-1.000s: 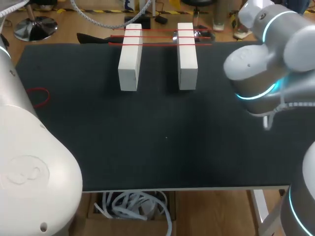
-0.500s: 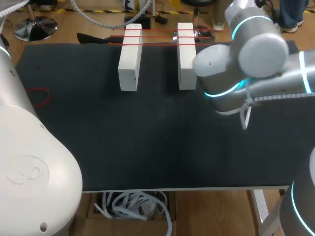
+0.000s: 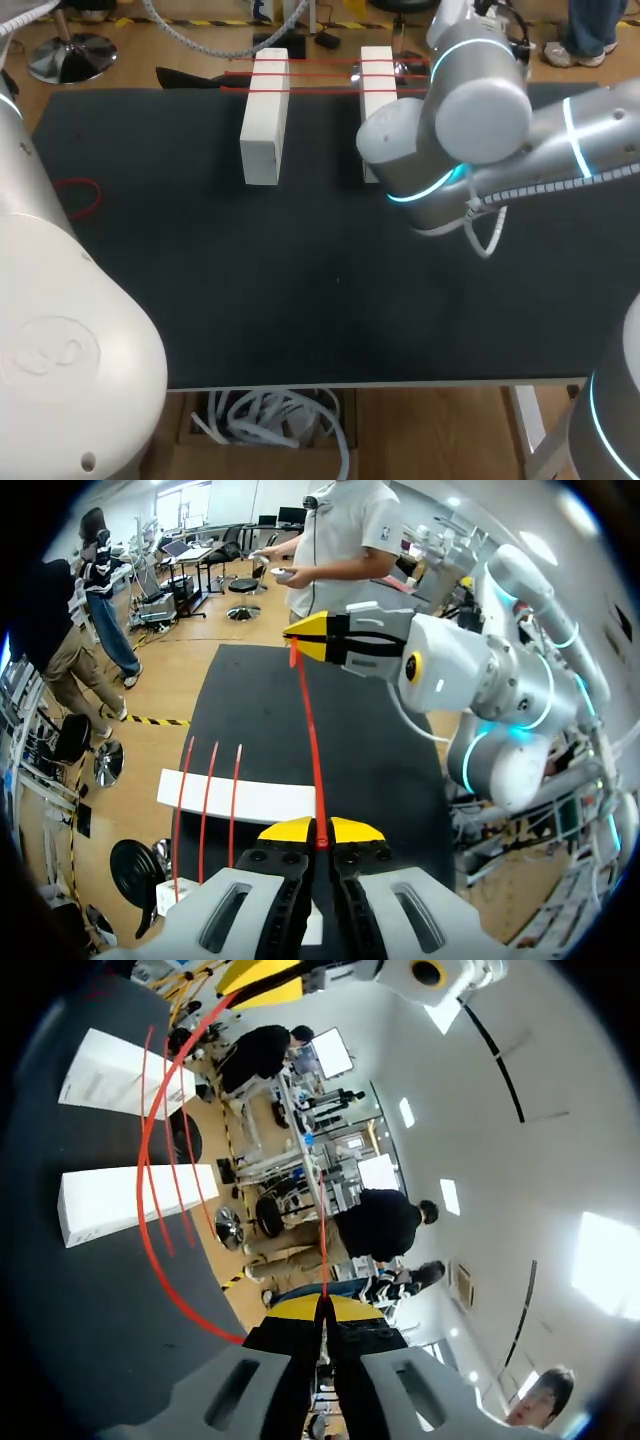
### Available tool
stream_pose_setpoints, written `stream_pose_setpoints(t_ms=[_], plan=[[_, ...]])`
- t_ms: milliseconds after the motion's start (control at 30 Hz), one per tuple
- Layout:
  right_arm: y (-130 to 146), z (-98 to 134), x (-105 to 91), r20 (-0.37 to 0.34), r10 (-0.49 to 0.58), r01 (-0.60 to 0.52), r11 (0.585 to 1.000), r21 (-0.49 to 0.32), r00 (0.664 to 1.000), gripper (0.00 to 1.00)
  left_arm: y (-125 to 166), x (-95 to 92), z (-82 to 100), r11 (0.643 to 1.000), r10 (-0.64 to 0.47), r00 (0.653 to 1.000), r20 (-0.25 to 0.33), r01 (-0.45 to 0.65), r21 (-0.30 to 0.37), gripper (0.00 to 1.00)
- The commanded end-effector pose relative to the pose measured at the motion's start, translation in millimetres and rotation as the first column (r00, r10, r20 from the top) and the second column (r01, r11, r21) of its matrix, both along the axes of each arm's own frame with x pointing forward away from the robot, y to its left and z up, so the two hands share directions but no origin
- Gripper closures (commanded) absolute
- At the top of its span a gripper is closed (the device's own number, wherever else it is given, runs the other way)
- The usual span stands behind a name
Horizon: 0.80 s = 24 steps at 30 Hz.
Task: Grab the tape and strap the tape.
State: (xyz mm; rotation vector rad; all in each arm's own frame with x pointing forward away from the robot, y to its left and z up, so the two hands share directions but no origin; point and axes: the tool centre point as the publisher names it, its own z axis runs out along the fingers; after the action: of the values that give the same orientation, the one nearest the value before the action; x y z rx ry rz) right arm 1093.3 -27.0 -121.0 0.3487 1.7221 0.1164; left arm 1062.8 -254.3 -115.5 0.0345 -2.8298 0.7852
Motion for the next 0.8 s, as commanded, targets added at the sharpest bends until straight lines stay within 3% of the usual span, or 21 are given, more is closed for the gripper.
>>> stream_pose_setpoints(t_ms=[33, 333, 667, 800], plan=[[6.7, 3.6, -1.1, -0.003, 0.033, -0.033, 0.999, -0.031, 0.999, 1.00, -0.1, 0.7, 1.4, 1.000, -0.001, 1.000, -0.003, 0.001, 0.005, 1.00], [25.0, 8.1, -1.7, 0.022, 0.126, -0.123, 0.987, -0.102, 0.992, 1.00, -0.1, 0.7, 1.4, 1.000, -0.001, 1.000, -0.003, 0.001, 0.005, 1.00], [33.5, 7.7, -2.5, 0.049, 0.136, -0.128, 0.983, -0.133, 0.990, 1.00, -0.1, 0.7, 1.4, 1.000, -0.001, 1.000, -0.003, 0.001, 0.005, 1.00], [33.3, 7.1, -1.4, 0.045, 0.128, -0.126, 0.991, -0.051, 0.991, 1.00, -0.1, 0.7, 1.4, 1.000, -0.001, 1.000, -0.003, 0.001, 0.005, 1.00]])
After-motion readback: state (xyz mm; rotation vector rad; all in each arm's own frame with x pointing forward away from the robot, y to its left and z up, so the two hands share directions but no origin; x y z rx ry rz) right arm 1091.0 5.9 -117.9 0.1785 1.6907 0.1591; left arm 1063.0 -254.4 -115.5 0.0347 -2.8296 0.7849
